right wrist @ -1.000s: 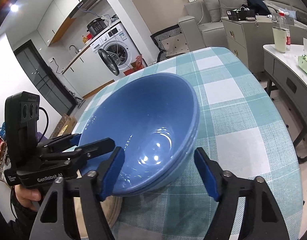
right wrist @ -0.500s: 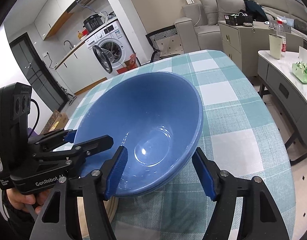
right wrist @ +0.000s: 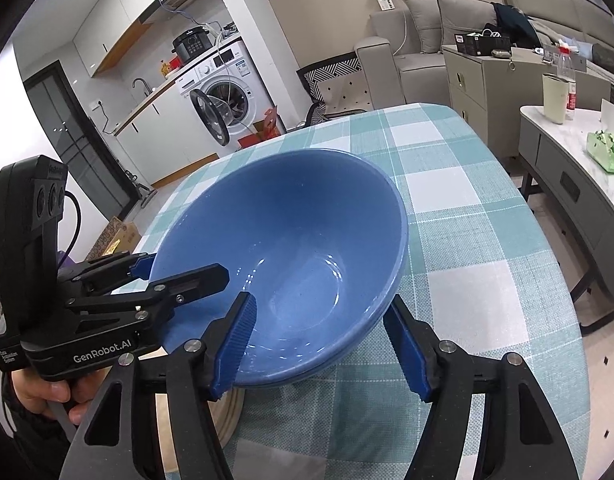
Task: Organize plates and bowls
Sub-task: 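Lift the stacked blue bowls with both grippers and carry them over the beige plates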
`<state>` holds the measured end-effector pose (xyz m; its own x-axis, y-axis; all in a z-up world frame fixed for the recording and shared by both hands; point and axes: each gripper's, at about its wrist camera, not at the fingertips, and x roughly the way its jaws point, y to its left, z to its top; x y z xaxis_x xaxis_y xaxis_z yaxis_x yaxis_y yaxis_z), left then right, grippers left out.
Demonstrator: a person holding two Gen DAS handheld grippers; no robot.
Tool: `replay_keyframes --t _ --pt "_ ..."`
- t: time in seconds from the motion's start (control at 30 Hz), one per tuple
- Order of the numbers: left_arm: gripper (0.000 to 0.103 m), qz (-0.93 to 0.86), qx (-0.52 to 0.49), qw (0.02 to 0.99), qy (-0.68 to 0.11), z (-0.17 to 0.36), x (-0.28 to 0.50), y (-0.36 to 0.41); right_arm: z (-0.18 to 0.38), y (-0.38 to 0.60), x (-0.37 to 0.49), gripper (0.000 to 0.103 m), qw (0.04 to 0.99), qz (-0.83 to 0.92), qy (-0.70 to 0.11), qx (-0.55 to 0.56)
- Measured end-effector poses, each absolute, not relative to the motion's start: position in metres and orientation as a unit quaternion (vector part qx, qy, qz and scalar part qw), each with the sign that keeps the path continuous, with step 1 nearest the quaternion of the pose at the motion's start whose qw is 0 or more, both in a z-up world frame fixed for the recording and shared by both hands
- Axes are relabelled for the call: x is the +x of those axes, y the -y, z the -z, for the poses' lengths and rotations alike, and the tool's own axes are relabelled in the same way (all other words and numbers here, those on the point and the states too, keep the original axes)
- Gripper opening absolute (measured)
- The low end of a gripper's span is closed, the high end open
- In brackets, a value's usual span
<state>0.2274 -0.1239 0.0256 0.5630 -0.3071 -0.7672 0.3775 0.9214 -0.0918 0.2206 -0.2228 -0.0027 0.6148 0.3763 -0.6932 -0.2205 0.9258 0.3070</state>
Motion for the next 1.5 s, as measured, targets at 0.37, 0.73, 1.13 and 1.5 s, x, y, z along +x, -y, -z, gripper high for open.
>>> replay_keyframes --t 0.37,0.73,1.13,1.5 --pt "0.047 0.194 0.046 0.885 -0.422 -0.028 0.225 0.126 0.000 0.224 0.218 0.068 0.895 -0.168 -0.402 0.097" --pt "0.047 0.189 0.048 0.888 -0.415 -0.039 0.216 0.120 -0.010 0.219 0.212 0.068 0.899 -0.170 -0.393 0.088" --pt "0.047 0.171 0.043 0.901 -0.396 -0.064 0.193 0.096 -0.042 0.196 0.189 0.068 0.906 -0.193 -0.370 0.070" --pt "0.047 0.145 0.029 0.912 -0.383 -0.079 0.159 0.058 -0.065 0.156 0.162 0.068 0.905 -0.225 -0.358 0.044"
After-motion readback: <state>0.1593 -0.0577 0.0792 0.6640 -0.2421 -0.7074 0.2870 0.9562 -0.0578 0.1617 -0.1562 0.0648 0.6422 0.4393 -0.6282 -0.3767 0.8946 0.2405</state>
